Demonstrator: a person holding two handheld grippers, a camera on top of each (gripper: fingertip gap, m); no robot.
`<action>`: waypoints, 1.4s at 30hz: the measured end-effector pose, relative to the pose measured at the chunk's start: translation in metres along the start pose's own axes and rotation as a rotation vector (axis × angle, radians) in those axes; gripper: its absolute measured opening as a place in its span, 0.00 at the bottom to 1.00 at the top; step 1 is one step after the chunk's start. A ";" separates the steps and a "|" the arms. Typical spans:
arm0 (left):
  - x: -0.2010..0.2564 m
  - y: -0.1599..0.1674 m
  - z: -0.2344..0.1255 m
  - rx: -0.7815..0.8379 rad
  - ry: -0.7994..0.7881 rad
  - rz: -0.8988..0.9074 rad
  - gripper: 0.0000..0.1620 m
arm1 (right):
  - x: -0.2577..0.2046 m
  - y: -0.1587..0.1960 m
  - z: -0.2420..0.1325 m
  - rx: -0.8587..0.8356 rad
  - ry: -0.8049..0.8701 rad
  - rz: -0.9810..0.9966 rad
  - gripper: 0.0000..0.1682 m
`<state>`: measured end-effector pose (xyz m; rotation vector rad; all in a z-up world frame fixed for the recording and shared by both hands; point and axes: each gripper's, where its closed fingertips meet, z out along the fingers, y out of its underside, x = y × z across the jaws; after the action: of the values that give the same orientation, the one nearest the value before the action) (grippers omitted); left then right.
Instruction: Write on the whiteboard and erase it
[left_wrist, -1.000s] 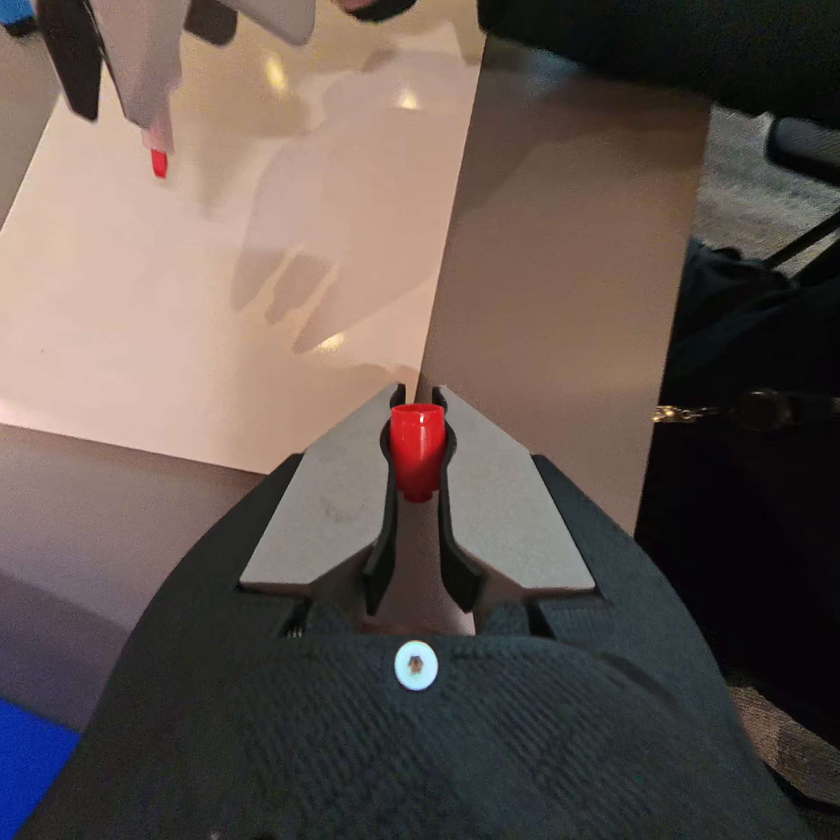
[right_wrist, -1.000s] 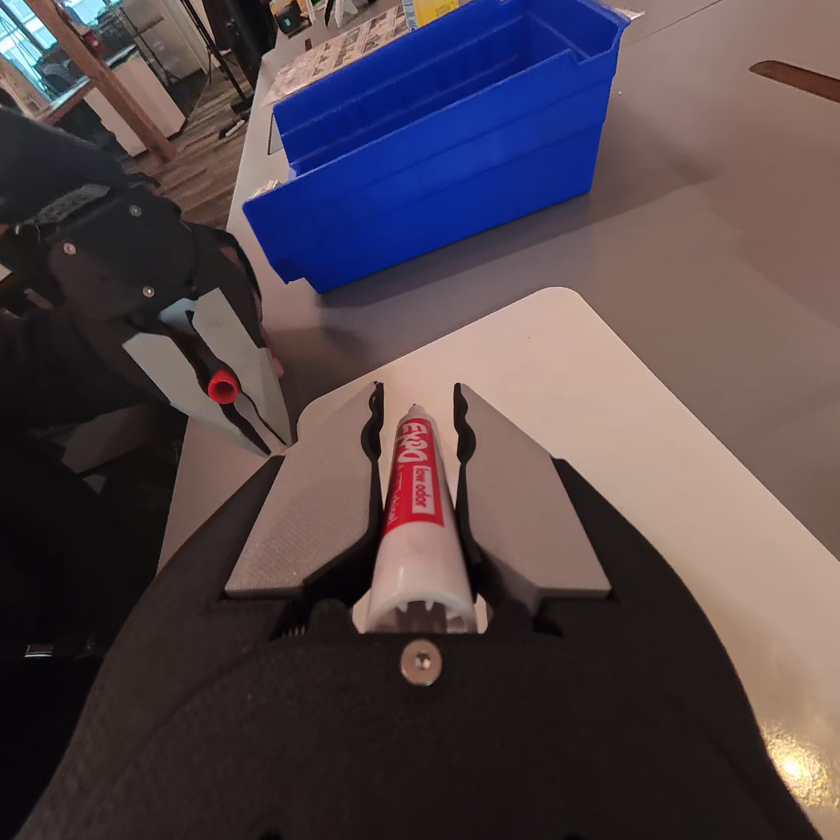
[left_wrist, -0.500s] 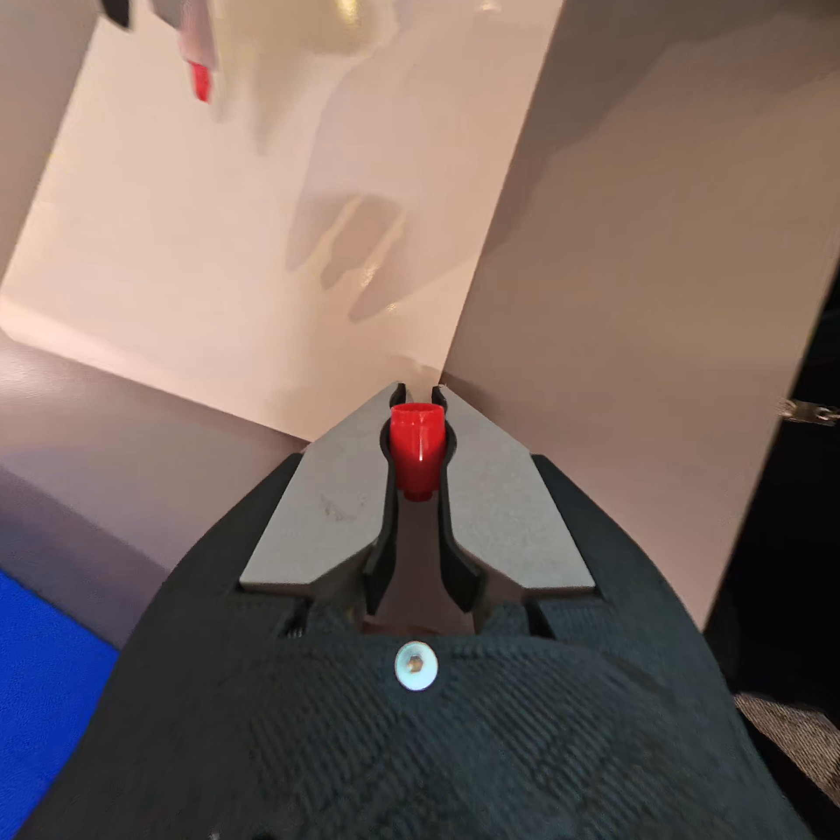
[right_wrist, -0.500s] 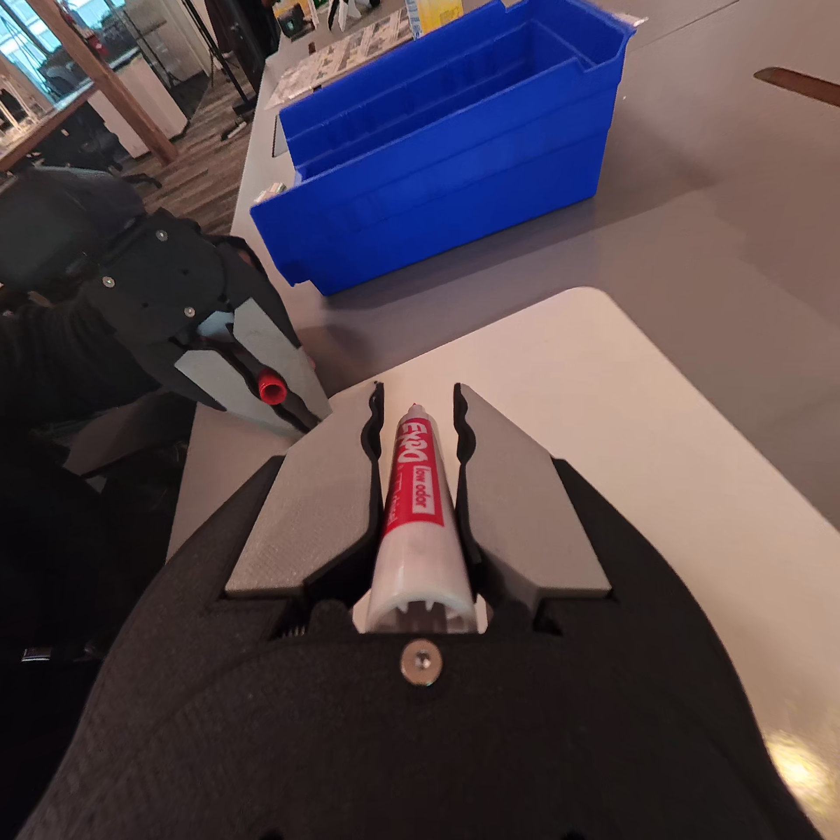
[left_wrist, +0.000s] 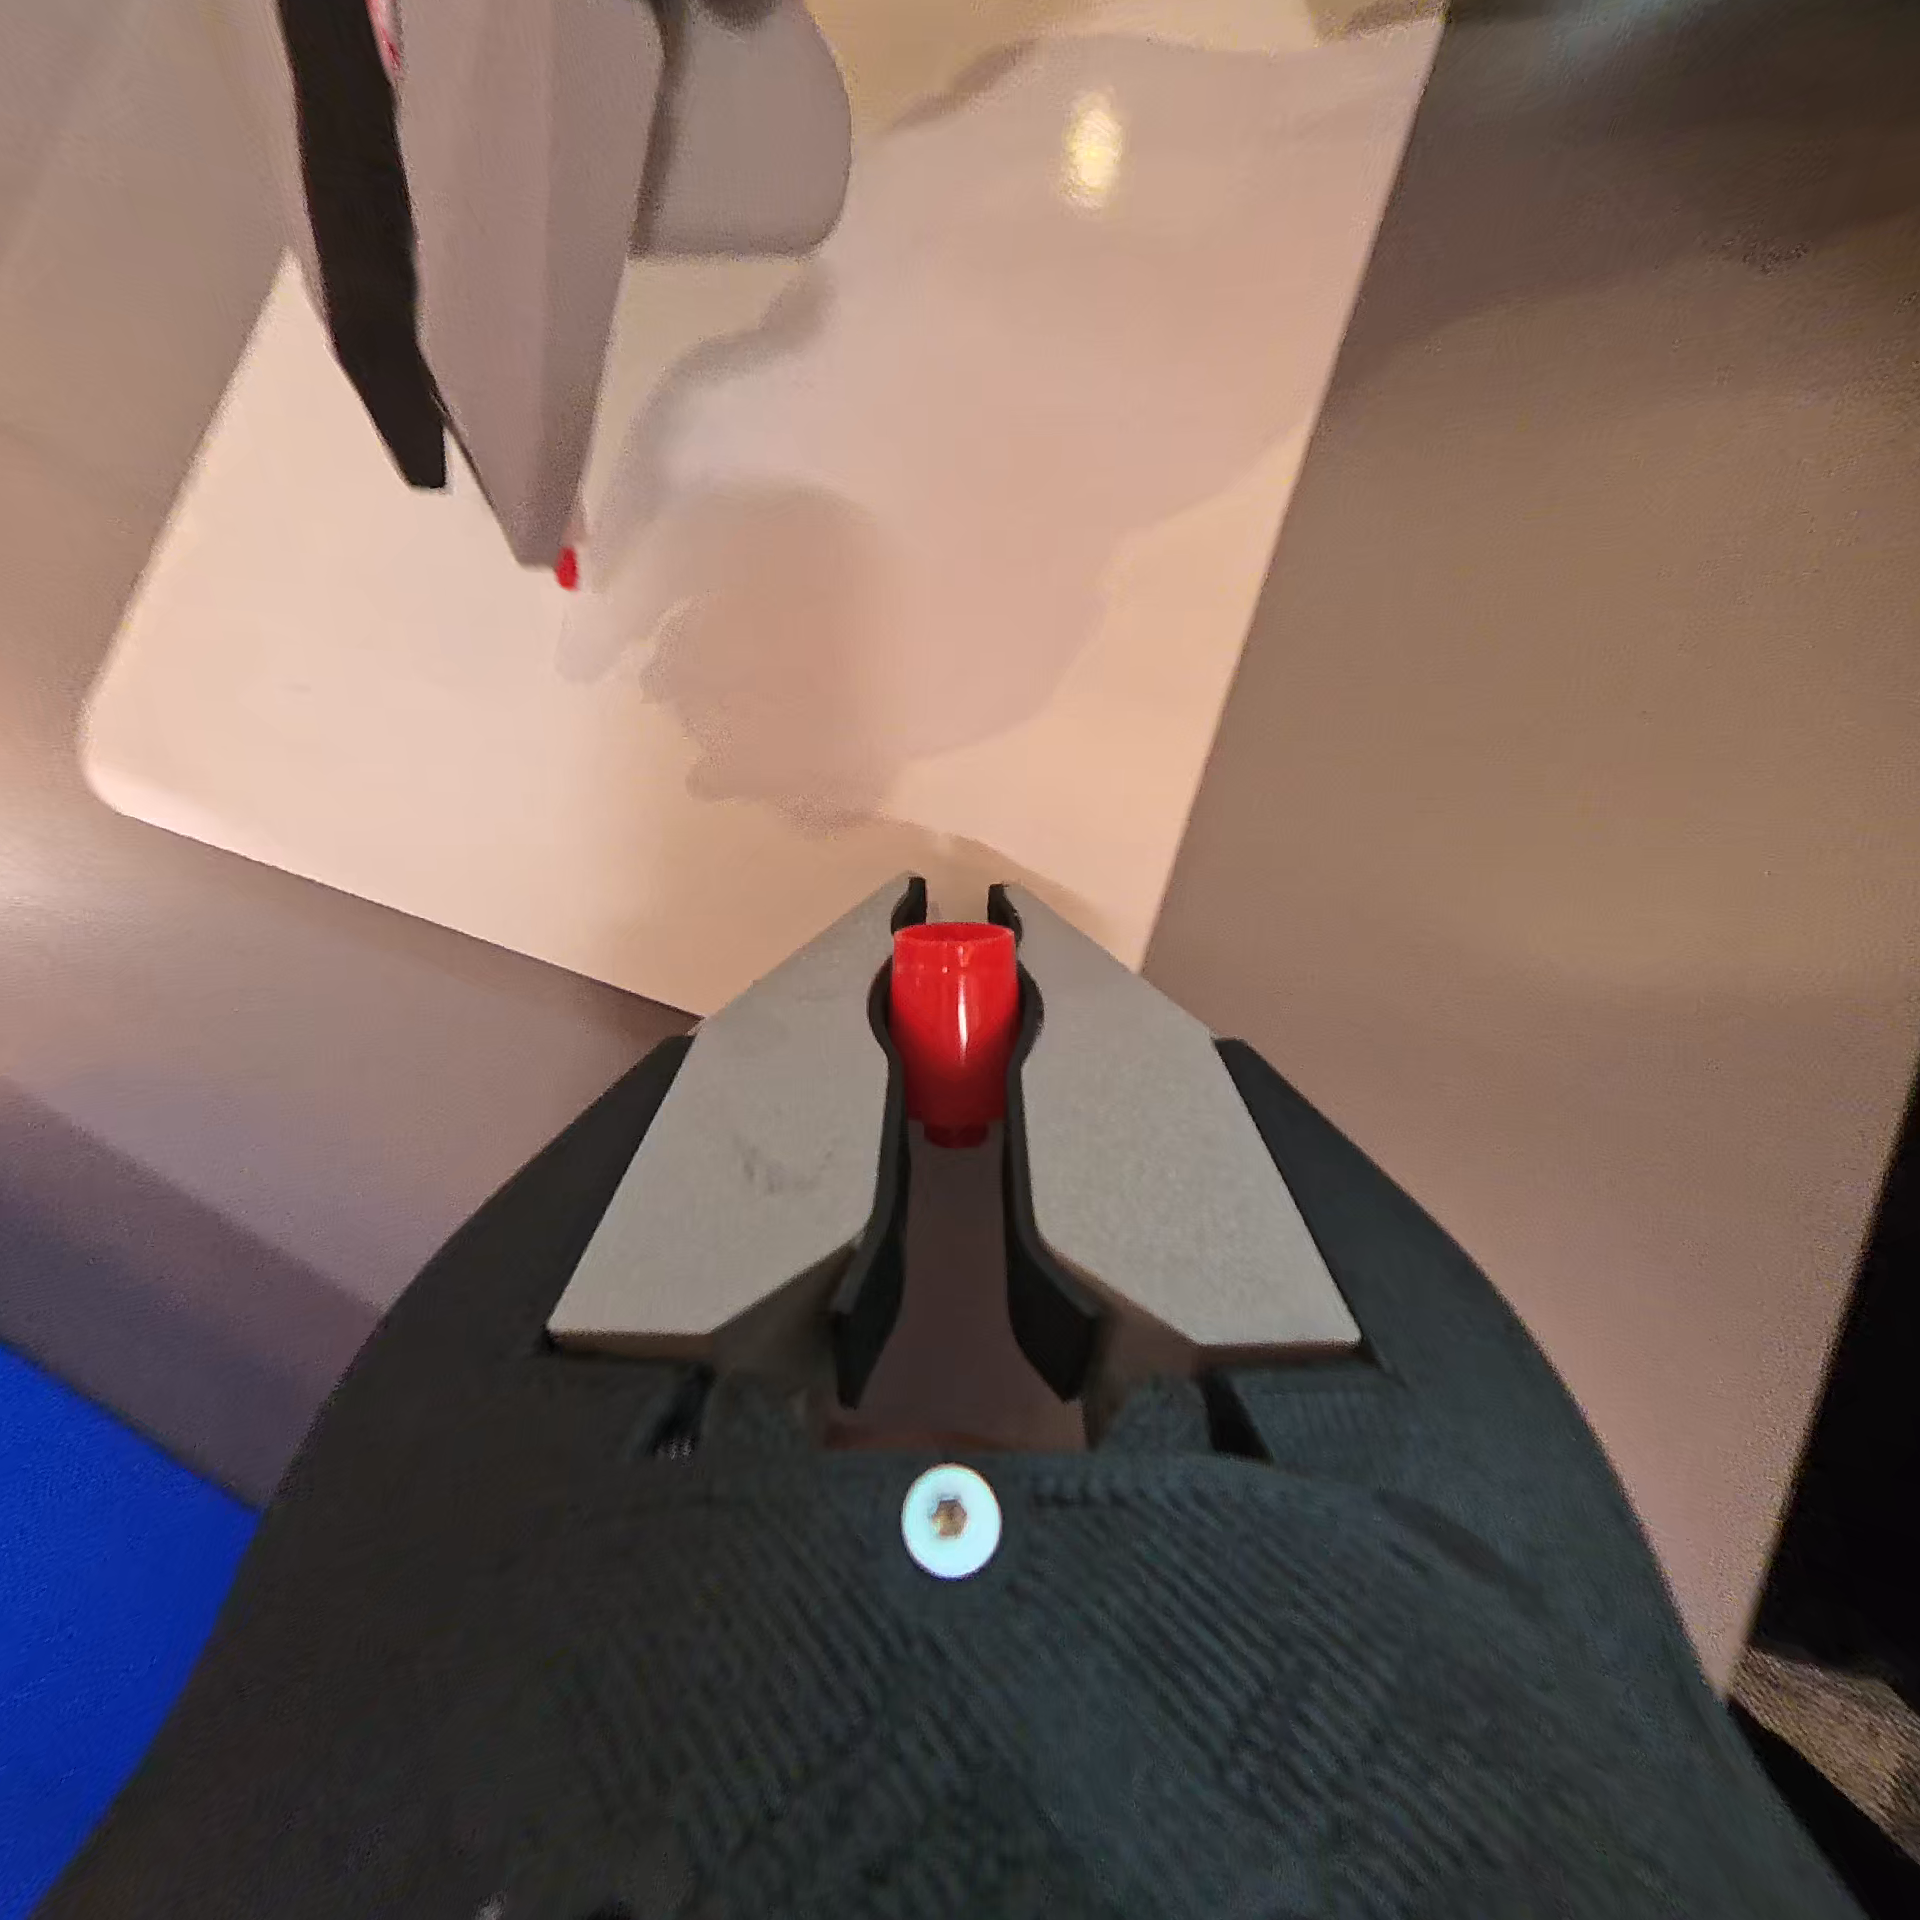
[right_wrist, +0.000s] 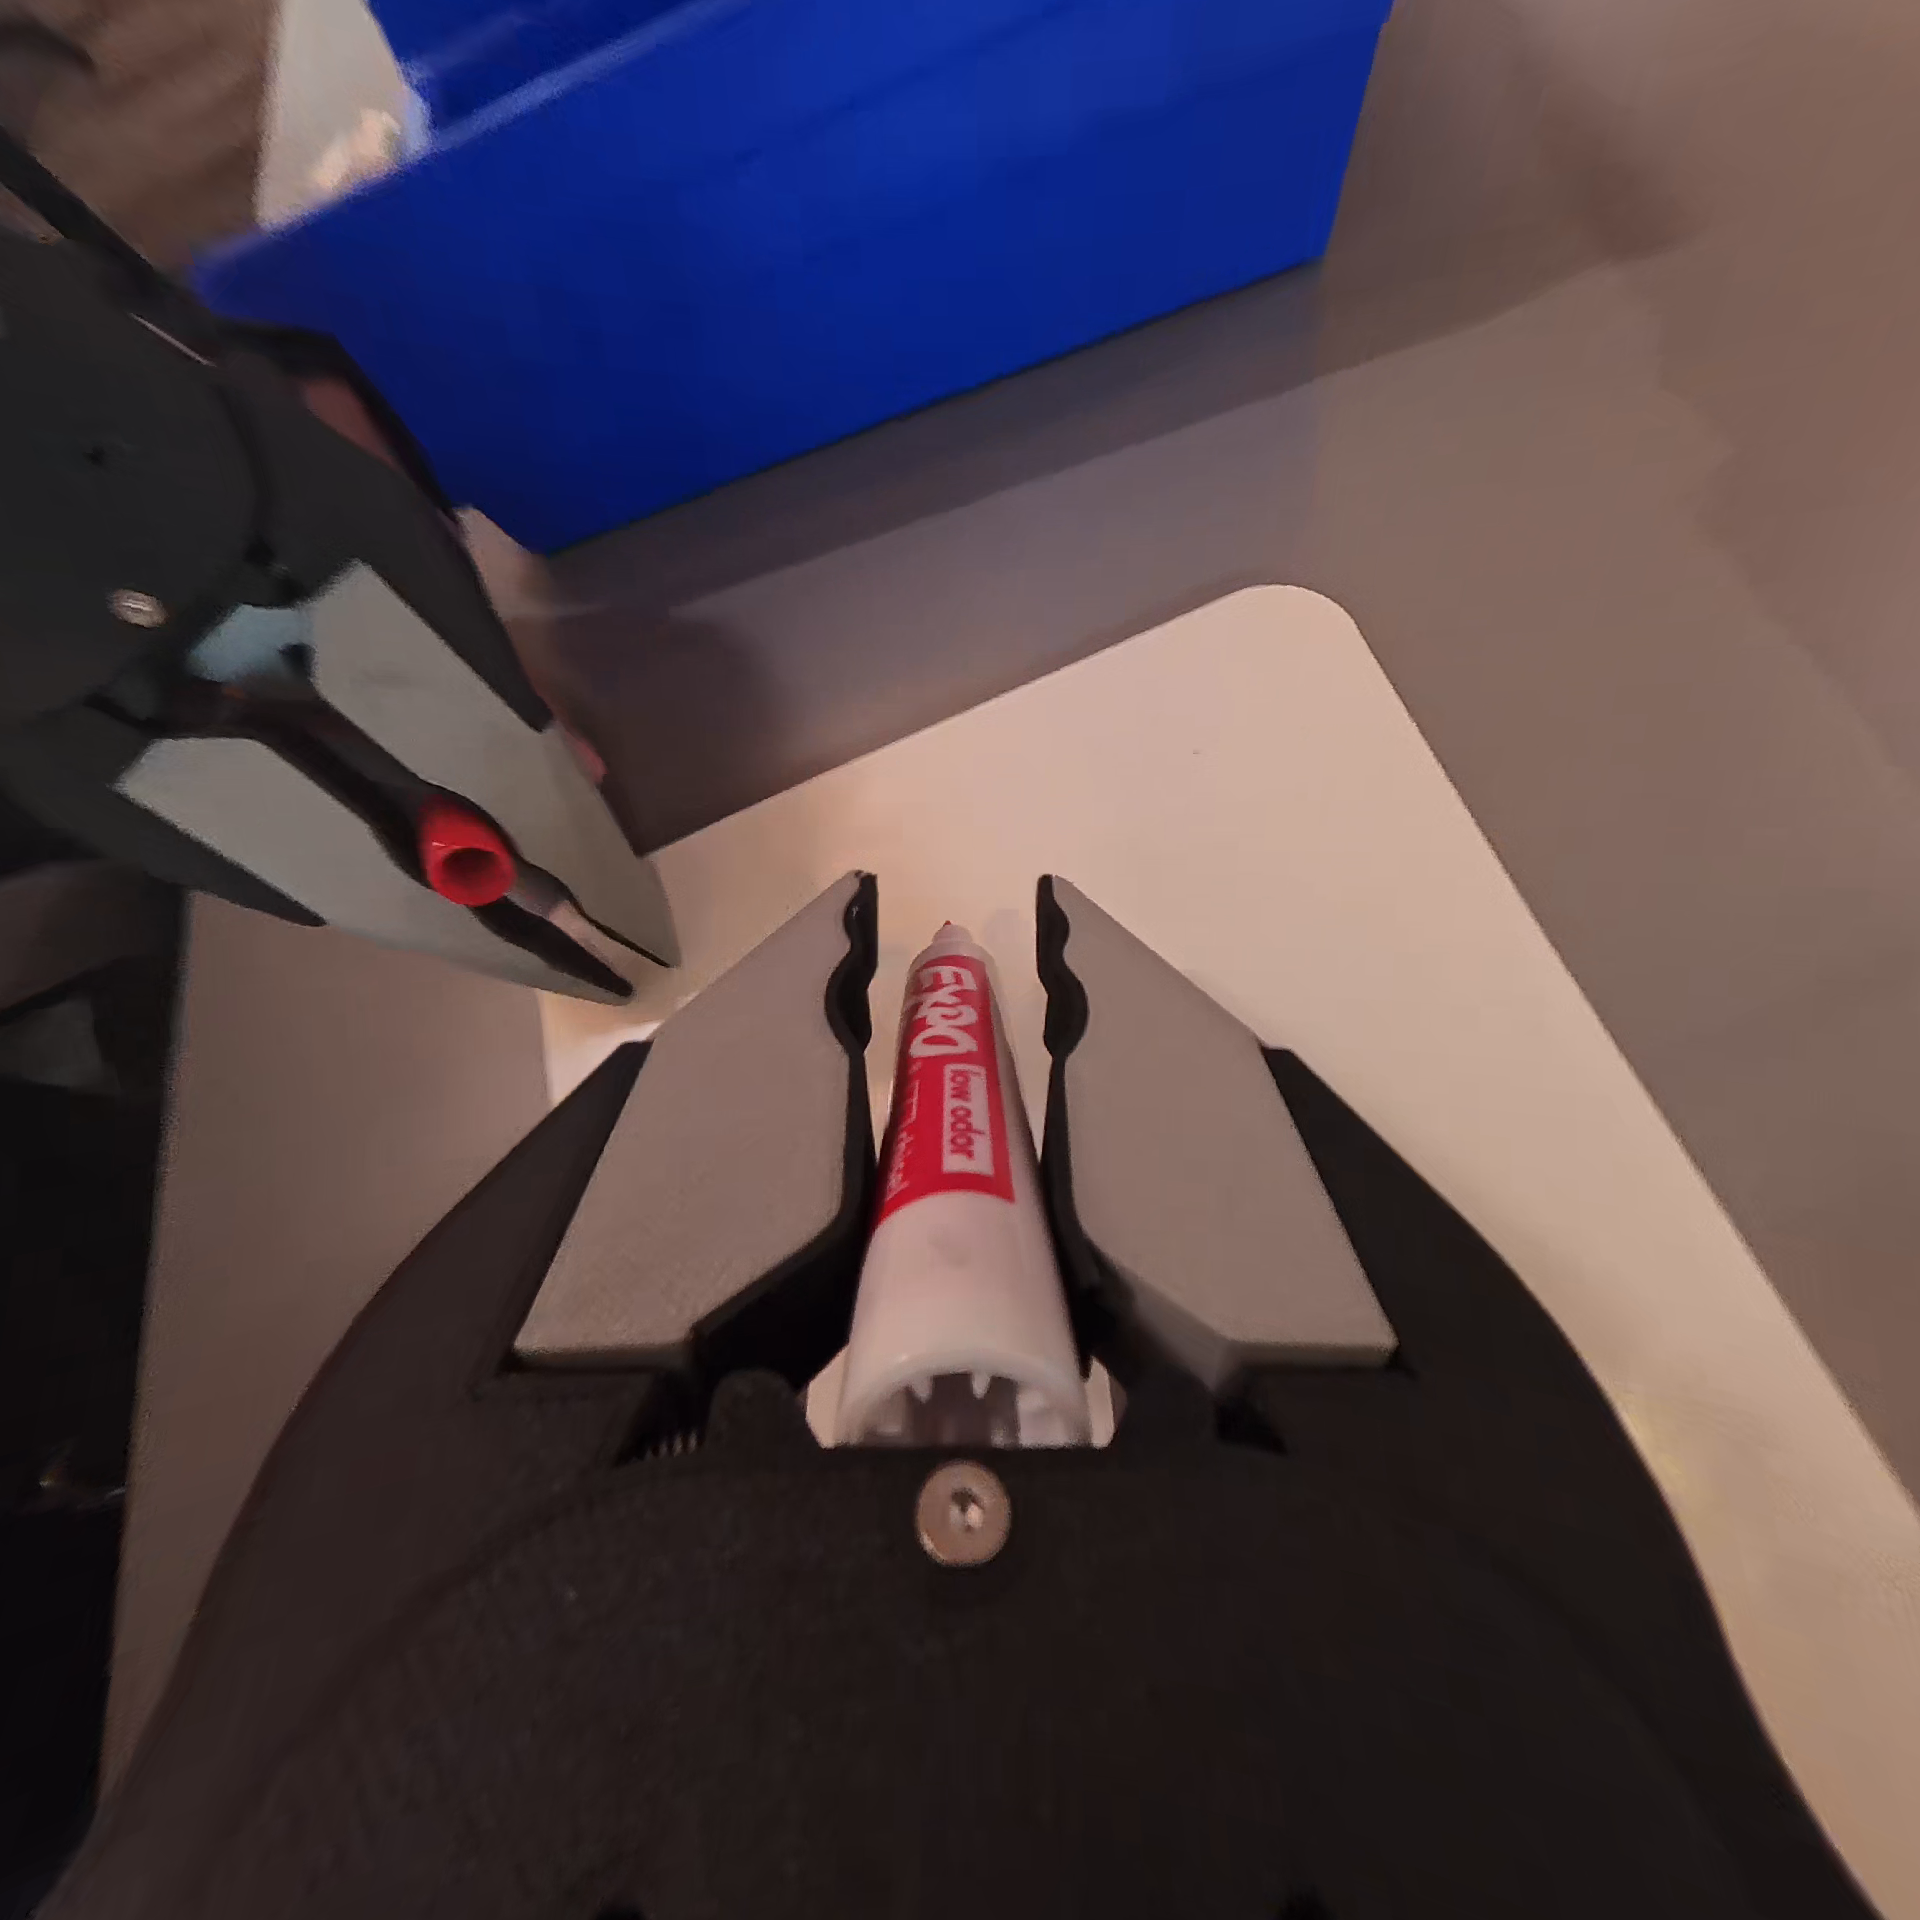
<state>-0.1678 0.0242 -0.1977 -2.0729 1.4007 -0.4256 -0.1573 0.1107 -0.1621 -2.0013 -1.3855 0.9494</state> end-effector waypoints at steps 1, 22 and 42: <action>-0.006 -0.004 -0.002 0.018 -0.024 0.001 0.06 | 0.005 0.001 0.004 -0.029 0.017 -0.013 0.17; -0.033 -0.007 0.011 0.064 -0.081 -0.074 0.06 | 0.025 -0.010 0.037 -0.149 0.057 -0.098 0.17; -0.031 -0.006 0.011 0.087 -0.069 -0.085 0.06 | -0.008 0.017 0.035 -0.300 -0.101 -0.106 0.16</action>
<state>-0.1694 0.0571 -0.2002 -2.0622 1.2357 -0.4377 -0.1766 0.0985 -0.1942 -2.0894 -1.7604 0.8465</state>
